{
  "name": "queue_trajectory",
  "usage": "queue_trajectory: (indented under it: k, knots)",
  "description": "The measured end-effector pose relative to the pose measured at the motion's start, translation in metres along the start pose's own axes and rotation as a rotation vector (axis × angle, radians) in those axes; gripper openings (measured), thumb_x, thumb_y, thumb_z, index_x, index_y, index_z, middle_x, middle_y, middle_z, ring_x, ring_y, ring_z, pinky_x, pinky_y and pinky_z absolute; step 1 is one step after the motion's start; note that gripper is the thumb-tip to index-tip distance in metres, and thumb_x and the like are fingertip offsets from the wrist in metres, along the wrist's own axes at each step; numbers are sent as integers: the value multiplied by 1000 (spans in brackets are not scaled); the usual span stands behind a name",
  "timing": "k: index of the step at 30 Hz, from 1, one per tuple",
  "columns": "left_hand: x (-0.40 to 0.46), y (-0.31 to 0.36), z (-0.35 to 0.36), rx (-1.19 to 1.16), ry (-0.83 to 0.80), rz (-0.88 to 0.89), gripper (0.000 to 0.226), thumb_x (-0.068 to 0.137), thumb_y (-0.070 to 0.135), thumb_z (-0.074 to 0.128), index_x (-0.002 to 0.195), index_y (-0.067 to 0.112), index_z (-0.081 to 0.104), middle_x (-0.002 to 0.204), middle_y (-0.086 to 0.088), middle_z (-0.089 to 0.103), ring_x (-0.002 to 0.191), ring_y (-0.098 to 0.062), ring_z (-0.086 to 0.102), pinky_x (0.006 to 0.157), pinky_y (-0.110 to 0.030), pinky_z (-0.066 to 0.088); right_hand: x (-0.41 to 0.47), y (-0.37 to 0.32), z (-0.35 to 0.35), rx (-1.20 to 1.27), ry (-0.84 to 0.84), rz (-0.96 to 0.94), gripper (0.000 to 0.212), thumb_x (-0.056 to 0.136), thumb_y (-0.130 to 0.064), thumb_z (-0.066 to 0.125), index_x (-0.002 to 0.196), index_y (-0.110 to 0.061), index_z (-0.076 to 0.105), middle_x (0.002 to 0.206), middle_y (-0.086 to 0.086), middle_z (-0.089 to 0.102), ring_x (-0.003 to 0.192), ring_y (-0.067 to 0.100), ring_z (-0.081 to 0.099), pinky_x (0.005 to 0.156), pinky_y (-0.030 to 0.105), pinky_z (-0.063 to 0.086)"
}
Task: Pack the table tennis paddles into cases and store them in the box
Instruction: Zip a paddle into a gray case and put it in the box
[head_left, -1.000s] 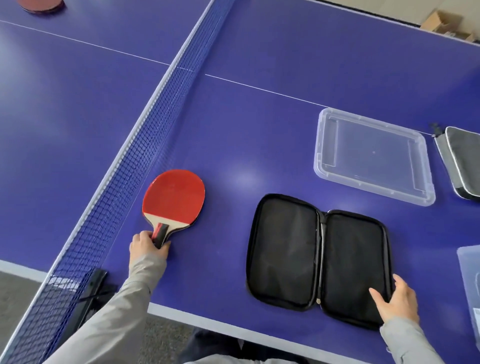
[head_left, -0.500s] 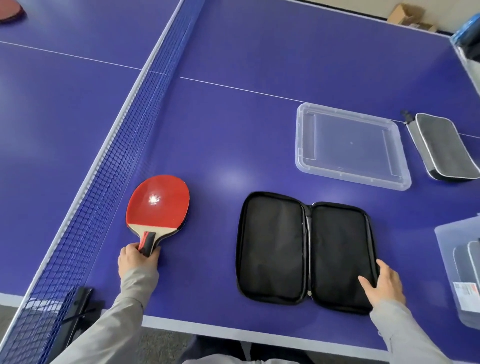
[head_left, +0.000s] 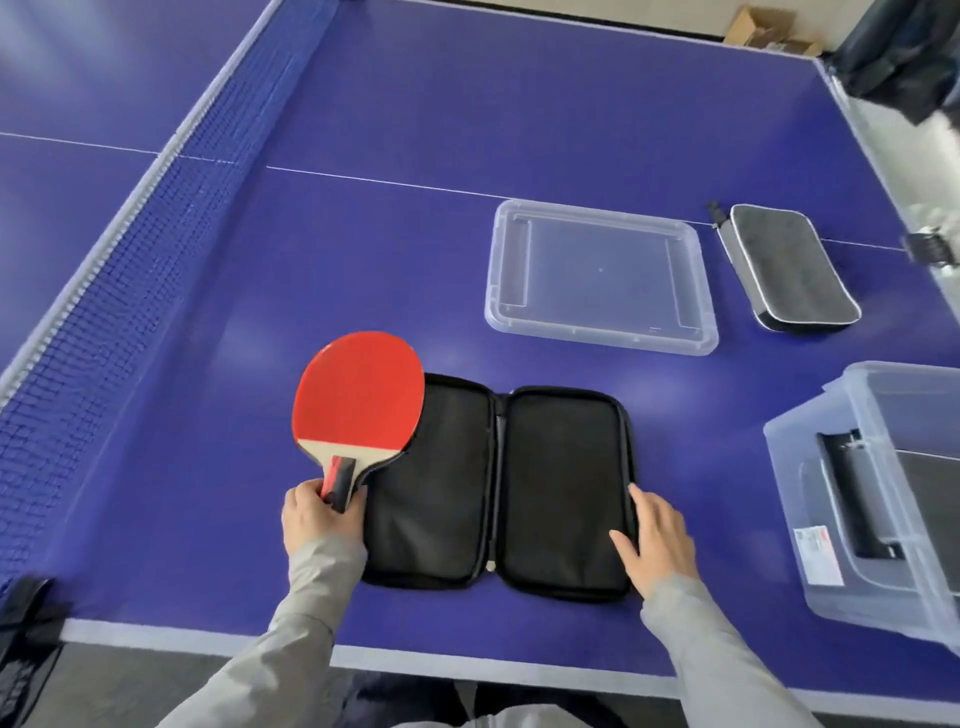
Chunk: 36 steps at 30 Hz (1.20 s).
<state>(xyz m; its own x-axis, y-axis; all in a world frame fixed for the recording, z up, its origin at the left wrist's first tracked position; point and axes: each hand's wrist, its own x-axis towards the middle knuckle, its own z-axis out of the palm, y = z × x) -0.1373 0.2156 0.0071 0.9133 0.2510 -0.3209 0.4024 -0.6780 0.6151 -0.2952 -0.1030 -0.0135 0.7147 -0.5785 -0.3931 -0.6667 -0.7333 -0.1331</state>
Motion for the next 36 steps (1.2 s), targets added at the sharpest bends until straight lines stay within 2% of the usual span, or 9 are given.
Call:
queue_trajectory:
  k: [2,5,8,14,25,36]
  knots:
    - [-31,19,31,-35,-20,-11,34,79,30,69,91,-1,58,95,-20,57,89,-39,56,80,-48,49,0,7,1,-34,-7,-56,68,93,-42,49,149,-23,17,149,0,27,135,22,27,99,36,39]
    - [-76,47,73,-63,-12,-8,32,78,27,71,95,2,59,98,-13,54,96,-33,54,85,-42,46,-1,17,6,-69,-9,-127,68,94,-45,45,150,-23,13,150,0,26,137,20,25,101,34,38]
    - [-112,66,109,-78,-30,11,32,78,23,72,95,0,58,99,-15,54,98,-32,51,87,-39,42,-3,22,11,-66,-16,-176,68,95,-44,43,150,-22,11,152,2,24,140,19,21,103,34,35]
    - [-151,79,154,-39,-73,-12,36,79,23,72,103,0,57,105,-14,54,104,-31,50,92,-41,41,-3,25,16,-3,4,-210,67,95,-41,45,150,-22,13,152,2,23,140,19,20,106,35,30]
    - [-163,72,188,-71,-56,-55,37,79,23,72,104,0,56,107,-15,53,103,-31,48,91,-39,41,0,27,24,0,26,-220,66,94,-40,47,149,-23,15,153,1,22,141,20,19,106,37,30]
    - [-163,63,200,-53,-45,11,36,75,16,75,98,-3,55,99,-17,54,99,-33,47,87,-38,38,-1,23,26,-28,24,-189,66,93,-38,48,149,-23,16,154,1,22,141,21,19,105,38,29]
